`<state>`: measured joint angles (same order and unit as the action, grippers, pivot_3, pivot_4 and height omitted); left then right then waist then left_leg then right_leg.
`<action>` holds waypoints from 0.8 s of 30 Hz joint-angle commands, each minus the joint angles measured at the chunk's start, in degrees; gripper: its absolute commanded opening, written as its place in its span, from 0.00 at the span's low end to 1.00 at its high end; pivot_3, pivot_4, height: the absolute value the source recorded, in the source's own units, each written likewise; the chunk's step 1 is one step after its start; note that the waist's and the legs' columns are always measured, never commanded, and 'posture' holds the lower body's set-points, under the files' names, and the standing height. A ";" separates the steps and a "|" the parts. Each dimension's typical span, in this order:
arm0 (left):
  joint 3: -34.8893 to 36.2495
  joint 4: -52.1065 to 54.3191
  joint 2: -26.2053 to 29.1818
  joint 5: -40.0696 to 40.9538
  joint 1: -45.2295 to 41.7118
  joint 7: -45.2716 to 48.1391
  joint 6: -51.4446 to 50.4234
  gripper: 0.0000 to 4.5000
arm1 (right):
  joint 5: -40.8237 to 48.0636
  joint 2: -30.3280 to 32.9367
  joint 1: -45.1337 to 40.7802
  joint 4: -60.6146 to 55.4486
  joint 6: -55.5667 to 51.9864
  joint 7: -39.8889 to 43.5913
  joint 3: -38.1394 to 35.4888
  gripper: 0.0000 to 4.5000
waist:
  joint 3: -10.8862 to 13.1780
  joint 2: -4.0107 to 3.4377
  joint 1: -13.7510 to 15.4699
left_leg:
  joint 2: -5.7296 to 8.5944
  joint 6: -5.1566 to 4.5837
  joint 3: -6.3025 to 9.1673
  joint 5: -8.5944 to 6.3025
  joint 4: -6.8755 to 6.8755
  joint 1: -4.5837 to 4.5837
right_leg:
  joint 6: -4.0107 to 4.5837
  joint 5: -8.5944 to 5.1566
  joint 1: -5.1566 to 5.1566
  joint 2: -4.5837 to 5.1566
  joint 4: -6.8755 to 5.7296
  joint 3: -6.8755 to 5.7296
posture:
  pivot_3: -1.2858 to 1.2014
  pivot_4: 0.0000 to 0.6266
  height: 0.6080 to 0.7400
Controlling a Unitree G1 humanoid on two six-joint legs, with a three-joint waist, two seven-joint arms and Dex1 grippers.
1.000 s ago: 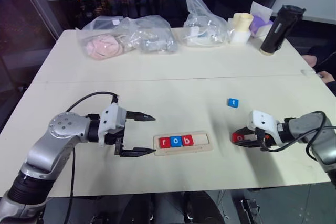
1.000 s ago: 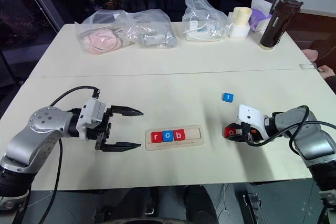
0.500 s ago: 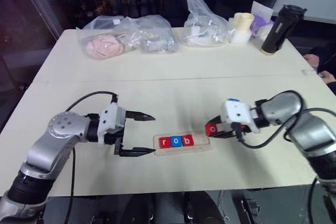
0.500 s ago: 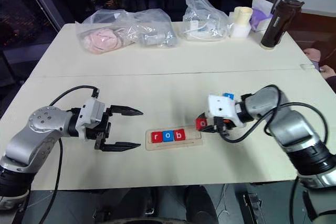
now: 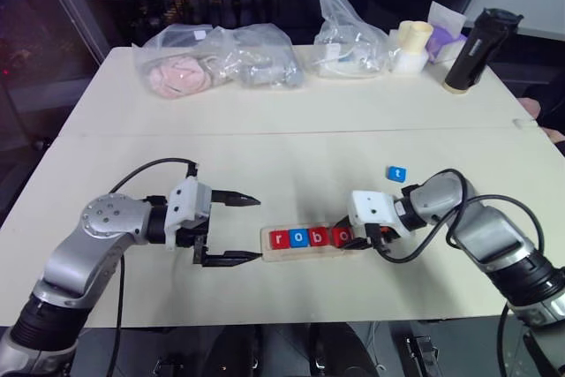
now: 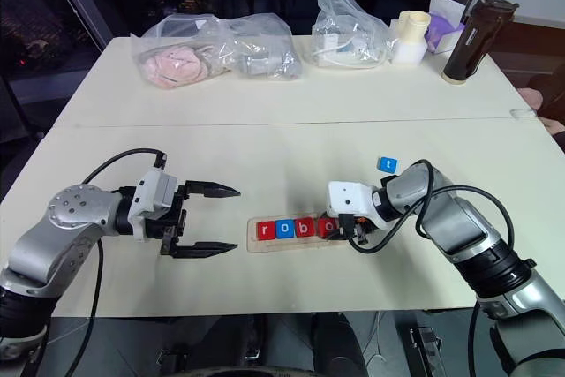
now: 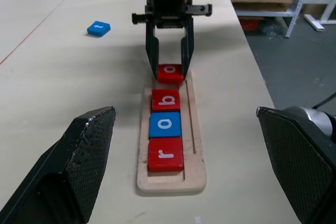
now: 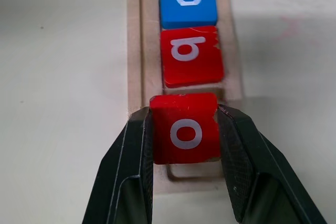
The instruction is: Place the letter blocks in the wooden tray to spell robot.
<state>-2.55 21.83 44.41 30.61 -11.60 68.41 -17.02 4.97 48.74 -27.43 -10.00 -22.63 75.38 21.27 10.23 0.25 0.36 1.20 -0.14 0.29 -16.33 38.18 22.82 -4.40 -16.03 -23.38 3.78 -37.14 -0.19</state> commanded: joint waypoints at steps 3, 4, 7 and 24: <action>1.58 2.59 0.13 0.99 0.43 -0.71 0.03 1.00 | -0.31 -0.60 -1.13 0.08 0.46 0.07 -0.37 0.25 | 0.00 0.00 -0.04 | 0.00 0.00 0.00 0.00 0.00 0.00 | 0.00 0.00 0.00 0.00 0.00 0.00 | 0.52 0.24 1.00; 1.59 2.73 0.13 1.04 0.52 -0.81 -0.04 1.00 | -0.40 -0.78 -1.30 0.23 0.45 0.06 -0.30 0.25 | 0.00 0.00 -0.04 | 0.00 0.00 0.00 0.00 0.00 0.00 | 0.00 0.00 0.00 0.00 0.00 0.00 | 0.52 0.24 1.00; 1.54 2.99 0.11 1.12 0.76 -0.99 -0.08 1.00 | -0.68 -1.30 -1.89 0.78 0.75 -0.09 -0.16 0.25 | 0.00 0.00 -0.15 | 0.00 0.00 0.00 0.00 0.00 -0.05 | 0.00 0.00 0.03 -0.01 -0.03 0.00 | 0.52 0.24 1.00; 1.21 3.81 -0.08 1.26 1.13 -2.06 -0.57 1.00 | -1.20 -3.22 -2.60 0.72 -0.01 0.12 0.57 0.25 | 0.00 0.00 -0.12 | 0.00 0.01 0.00 0.00 0.00 -0.06 | 0.00 0.00 0.04 -0.01 -0.05 0.00 | 0.52 0.24 1.00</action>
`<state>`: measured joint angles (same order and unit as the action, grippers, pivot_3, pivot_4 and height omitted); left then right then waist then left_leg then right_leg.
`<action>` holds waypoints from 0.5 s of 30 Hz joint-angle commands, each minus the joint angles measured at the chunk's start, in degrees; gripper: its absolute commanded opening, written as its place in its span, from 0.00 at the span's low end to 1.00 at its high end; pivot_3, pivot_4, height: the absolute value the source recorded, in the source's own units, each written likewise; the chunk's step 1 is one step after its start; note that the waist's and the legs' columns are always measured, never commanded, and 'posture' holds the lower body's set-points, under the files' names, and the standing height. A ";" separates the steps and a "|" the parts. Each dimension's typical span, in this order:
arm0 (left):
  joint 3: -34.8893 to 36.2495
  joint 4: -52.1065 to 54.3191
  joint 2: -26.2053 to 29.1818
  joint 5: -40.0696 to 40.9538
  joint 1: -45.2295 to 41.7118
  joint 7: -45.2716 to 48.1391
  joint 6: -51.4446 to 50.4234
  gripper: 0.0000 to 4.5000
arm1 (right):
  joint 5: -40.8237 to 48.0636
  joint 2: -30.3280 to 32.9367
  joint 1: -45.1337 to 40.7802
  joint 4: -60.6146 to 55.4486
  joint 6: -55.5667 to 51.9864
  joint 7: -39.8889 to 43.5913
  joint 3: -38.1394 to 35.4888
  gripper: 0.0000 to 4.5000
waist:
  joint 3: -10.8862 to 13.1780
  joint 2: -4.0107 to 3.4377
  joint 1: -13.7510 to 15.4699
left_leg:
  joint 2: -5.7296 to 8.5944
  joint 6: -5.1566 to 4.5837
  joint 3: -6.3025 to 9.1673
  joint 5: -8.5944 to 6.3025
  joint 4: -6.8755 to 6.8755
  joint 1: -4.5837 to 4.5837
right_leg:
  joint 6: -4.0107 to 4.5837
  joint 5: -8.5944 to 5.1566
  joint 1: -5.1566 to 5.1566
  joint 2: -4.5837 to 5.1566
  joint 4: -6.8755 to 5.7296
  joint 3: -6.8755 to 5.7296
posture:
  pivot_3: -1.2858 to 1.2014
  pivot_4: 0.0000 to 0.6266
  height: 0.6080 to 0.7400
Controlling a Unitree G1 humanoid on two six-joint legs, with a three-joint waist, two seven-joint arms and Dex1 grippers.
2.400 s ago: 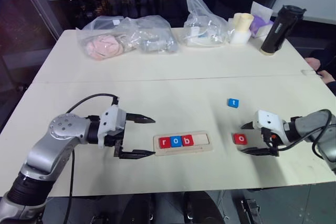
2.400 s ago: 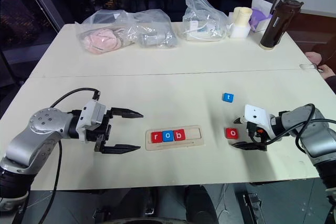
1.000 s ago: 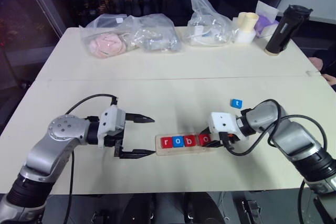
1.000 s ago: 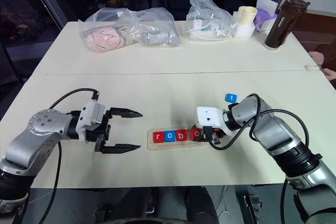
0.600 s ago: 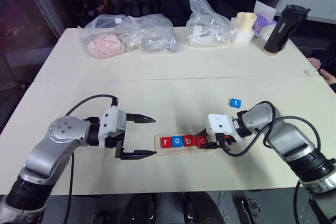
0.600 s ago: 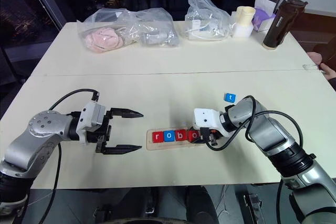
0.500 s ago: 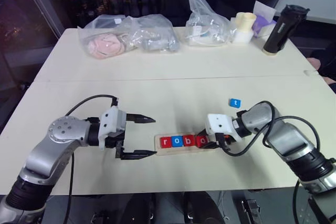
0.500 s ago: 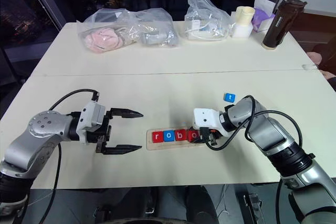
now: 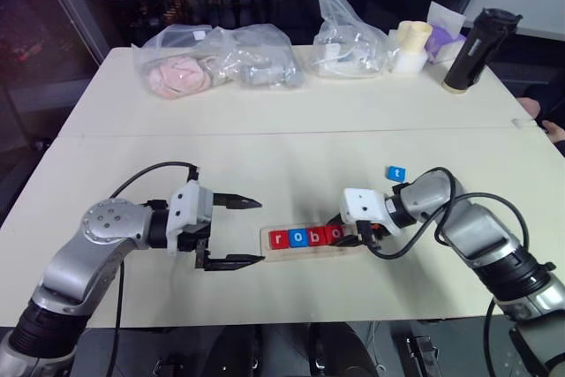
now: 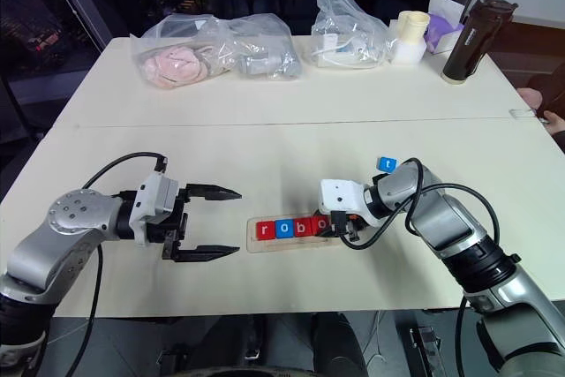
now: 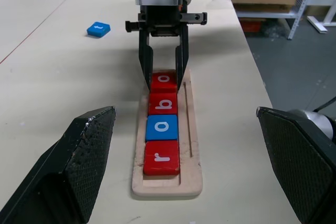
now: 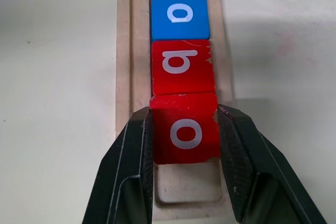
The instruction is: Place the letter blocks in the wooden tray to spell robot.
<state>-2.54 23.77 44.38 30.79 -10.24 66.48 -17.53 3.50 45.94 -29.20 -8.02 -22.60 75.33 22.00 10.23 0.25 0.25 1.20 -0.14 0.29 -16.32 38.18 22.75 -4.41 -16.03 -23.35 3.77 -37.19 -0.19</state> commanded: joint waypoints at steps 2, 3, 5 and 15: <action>1.19 1.90 -0.03 1.11 -0.18 -0.22 -0.07 1.00 | 0.24 -0.45 -0.74 -1.32 -0.06 0.18 -0.11 0.25 | 0.00 0.00 0.00 | 0.00 0.00 0.00 0.00 0.00 0.00 | 0.00 0.00 0.00 0.00 0.00 0.00 | 0.52 0.24 1.00; 1.17 1.95 -0.04 1.11 -0.16 -0.28 -0.10 1.00 | 0.17 -0.42 -0.69 -1.31 0.00 0.19 -0.07 0.25 | 0.00 0.00 0.00 | 0.00 0.00 0.00 0.00 0.00 0.00 | 0.00 0.00 0.00 0.00 0.00 0.00 | 0.52 0.24 1.00; 1.17 2.06 -0.10 1.09 -0.13 -0.37 -0.16 1.00 | 0.16 -0.35 -0.62 -1.34 0.00 0.30 -0.03 0.25 | 0.00 0.00 0.00 | 0.00 0.00 0.00 0.00 0.00 0.00 | 0.00 0.00 0.00 0.00 0.00 0.00 | 0.52 0.24 1.00; 1.25 2.34 -0.05 1.22 0.12 -0.63 -0.15 1.00 | 0.96 -0.69 -0.93 -2.32 -1.95 0.63 -0.33 0.93 | 0.00 0.00 0.00 | 0.00 0.00 0.00 0.00 0.00 0.00 | 0.00 0.00 0.00 0.00 0.00 0.00 | 0.52 0.24 1.00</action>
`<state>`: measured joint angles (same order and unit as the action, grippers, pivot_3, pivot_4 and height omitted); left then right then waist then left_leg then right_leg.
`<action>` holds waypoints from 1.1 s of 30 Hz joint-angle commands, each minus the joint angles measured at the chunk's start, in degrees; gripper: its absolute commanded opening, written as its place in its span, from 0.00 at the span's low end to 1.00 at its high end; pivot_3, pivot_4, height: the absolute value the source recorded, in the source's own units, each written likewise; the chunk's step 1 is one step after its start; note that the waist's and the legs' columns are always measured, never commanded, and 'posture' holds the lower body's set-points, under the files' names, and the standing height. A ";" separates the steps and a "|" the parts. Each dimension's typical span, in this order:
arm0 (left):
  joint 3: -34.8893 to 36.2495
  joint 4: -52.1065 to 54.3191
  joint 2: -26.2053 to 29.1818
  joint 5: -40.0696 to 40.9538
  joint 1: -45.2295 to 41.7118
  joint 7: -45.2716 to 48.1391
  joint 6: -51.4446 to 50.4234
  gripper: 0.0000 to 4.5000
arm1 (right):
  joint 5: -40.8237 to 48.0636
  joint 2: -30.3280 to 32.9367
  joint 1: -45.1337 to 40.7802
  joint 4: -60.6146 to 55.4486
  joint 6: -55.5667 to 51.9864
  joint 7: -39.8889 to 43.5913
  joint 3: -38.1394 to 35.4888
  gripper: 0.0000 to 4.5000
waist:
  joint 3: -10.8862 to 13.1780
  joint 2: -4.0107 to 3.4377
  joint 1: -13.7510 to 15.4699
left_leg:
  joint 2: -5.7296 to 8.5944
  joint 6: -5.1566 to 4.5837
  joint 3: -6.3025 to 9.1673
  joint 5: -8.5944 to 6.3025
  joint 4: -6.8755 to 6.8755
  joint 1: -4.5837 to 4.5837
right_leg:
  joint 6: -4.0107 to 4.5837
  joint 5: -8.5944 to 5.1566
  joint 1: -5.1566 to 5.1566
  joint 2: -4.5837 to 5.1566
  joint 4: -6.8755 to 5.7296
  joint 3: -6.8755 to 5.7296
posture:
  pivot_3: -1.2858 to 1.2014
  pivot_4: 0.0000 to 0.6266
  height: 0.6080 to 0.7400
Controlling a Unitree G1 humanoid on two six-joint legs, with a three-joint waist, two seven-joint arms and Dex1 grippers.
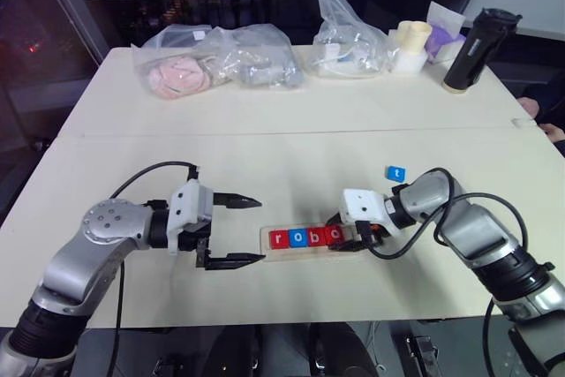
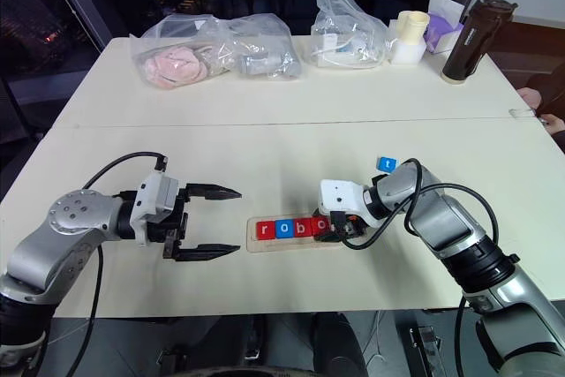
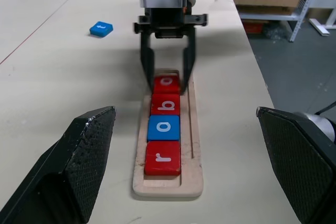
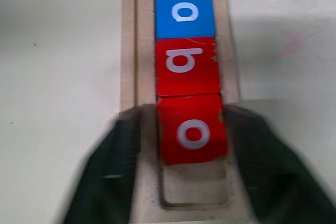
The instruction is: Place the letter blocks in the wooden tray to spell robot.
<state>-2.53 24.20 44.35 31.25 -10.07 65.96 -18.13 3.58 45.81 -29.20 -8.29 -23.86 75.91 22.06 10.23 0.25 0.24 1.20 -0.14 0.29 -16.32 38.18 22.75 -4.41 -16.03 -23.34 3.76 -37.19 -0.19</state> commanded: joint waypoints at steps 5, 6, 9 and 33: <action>1.36 1.94 -0.02 0.77 -0.01 -0.16 0.39 1.00 | 3.41 -1.19 -1.58 -4.33 -3.95 -0.43 -2.42 0.97 | 0.00 0.00 -0.04 | 0.00 0.00 0.00 0.00 0.00 0.00 | 0.00 0.00 -0.01 0.00 0.00 0.00 | 0.52 0.24 1.00; 1.39 1.95 -0.01 0.80 0.00 -0.17 0.38 1.00 | 4.09 -1.25 -1.90 -4.68 -4.85 -0.88 -3.27 0.97 | 0.00 0.00 -0.04 | 0.00 0.00 0.00 0.00 0.00 0.00 | 0.00 0.00 -0.01 0.00 0.00 0.00 | 0.52 0.24 1.00; 1.43 2.03 -0.02 0.85 0.00 -0.28 0.31 1.00 | 5.78 -0.90 -3.10 -5.00 -7.22 -2.66 -6.05 0.97 | 0.00 0.00 -0.01 | 0.00 0.00 0.00 0.00 0.00 0.00 | 0.00 0.00 0.00 0.00 0.00 0.00 | 0.52 0.24 1.00; 0.81 1.02 -0.62 0.49 -1.14 0.18 0.42 1.00 | 2.51 -23.08 -5.34 3.65 -43.76 -61.80 -37.77 0.97 | -0.05 -0.09 -1.05 | -0.01 0.11 0.00 0.07 -0.11 0.06 | -0.01 0.02 -0.12 -0.05 -0.12 0.01 | 0.52 0.24 1.00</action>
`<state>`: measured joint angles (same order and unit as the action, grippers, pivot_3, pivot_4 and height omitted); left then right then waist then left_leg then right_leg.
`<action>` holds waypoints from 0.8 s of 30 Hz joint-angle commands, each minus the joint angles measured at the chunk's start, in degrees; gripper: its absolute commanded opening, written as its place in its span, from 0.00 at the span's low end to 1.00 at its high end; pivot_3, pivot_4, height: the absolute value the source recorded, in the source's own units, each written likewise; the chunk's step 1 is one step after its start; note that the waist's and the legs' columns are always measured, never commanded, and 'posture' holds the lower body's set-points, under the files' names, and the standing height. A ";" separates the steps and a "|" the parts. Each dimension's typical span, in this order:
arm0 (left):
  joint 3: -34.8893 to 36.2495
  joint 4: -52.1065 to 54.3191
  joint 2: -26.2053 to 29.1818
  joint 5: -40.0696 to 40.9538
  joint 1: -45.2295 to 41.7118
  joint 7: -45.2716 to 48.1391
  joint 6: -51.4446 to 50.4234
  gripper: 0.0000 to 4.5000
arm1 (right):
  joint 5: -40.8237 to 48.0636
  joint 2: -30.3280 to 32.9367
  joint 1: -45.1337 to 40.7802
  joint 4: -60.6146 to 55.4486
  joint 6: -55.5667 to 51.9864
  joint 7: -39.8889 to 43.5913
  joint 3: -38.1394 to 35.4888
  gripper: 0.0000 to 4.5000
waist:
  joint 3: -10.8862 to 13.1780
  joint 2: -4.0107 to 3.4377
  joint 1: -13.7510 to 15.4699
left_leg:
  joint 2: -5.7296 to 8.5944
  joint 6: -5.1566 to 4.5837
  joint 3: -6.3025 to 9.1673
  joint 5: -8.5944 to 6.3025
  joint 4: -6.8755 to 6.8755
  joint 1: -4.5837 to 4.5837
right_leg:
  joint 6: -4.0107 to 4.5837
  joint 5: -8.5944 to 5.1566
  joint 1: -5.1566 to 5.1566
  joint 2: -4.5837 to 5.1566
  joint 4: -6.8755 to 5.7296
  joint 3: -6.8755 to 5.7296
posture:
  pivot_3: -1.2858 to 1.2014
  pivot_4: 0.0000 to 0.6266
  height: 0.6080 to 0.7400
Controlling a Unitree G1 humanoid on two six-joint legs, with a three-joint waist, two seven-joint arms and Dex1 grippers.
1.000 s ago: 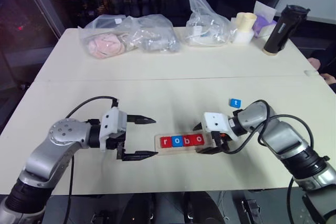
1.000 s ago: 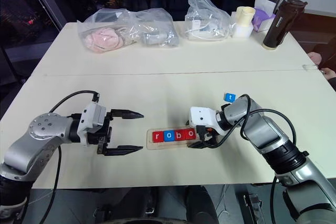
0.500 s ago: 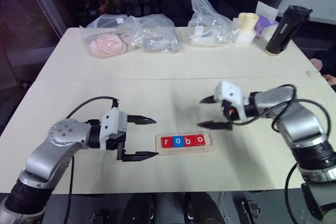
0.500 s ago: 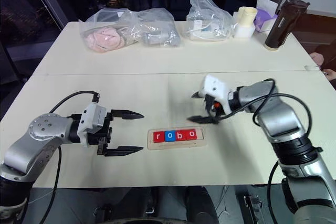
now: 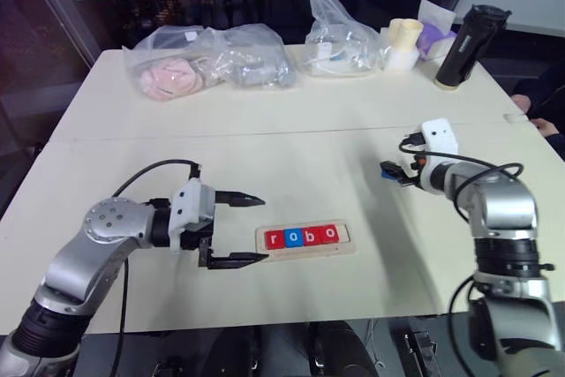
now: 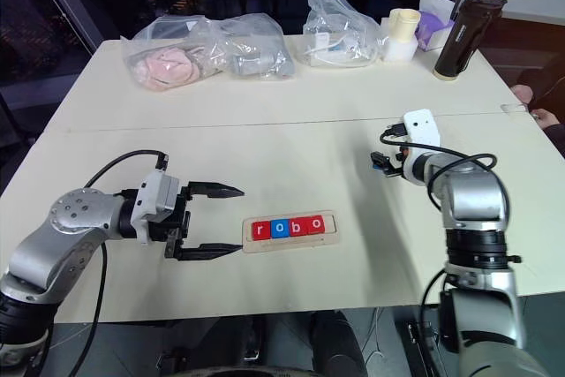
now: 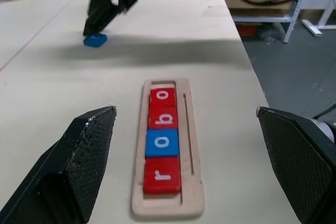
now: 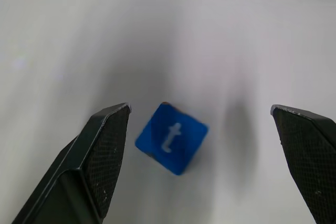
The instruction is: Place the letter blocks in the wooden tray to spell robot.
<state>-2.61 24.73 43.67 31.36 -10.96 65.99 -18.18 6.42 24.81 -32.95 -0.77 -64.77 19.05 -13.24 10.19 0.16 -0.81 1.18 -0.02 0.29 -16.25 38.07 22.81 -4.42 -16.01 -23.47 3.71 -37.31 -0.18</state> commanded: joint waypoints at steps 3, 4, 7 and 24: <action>0.84 0.56 0.08 0.33 -0.29 0.19 0.40 1.00 | -0.83 -4.25 -1.32 -4.58 -3.68 -8.04 -1.93 0.97 | 0.00 -0.01 0.12 | 0.01 0.00 0.00 0.00 0.00 0.01 | 0.00 0.00 0.00 0.00 0.01 0.00 | 0.52 0.24 1.00; 0.85 0.60 0.08 0.34 -0.30 0.18 0.35 1.00 | -0.92 -4.64 -1.21 -4.57 -3.74 -8.78 -1.54 0.97 | 0.00 -0.01 0.14 | 0.01 0.00 0.00 0.00 0.00 0.01 | 0.00 0.00 0.01 0.00 0.02 0.00 | 0.52 0.24 1.00; 1.04 1.06 0.18 0.51 -0.05 -0.02 0.13 1.00 | -0.96 -5.71 -0.74 -4.64 -4.33 -10.66 -1.28 0.97 | 0.00 -0.01 0.01 | 0.02 -0.01 -0.01 0.00 0.01 0.01 | 0.00 0.00 0.01 -0.01 0.02 0.00 | 0.52 0.24 1.00; 0.72 1.98 -0.24 0.43 0.82 -0.72 0.13 1.00 | 0.29 -8.03 1.41 -10.09 -10.45 -14.35 -2.26 0.25 | 0.00 -0.01 -0.08 | 0.00 -0.02 -0.01 0.01 0.01 -0.16 | -0.01 0.00 0.12 -0.12 -0.06 0.00 | 0.52 0.24 1.00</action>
<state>-2.62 24.97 43.55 31.36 -9.99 65.53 -18.49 6.05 16.11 -32.45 -5.94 -72.50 4.61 -15.75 10.18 0.16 -0.88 1.18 -0.04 0.29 -16.24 38.07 22.65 -4.42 -16.01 -23.35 3.58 -37.36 -0.19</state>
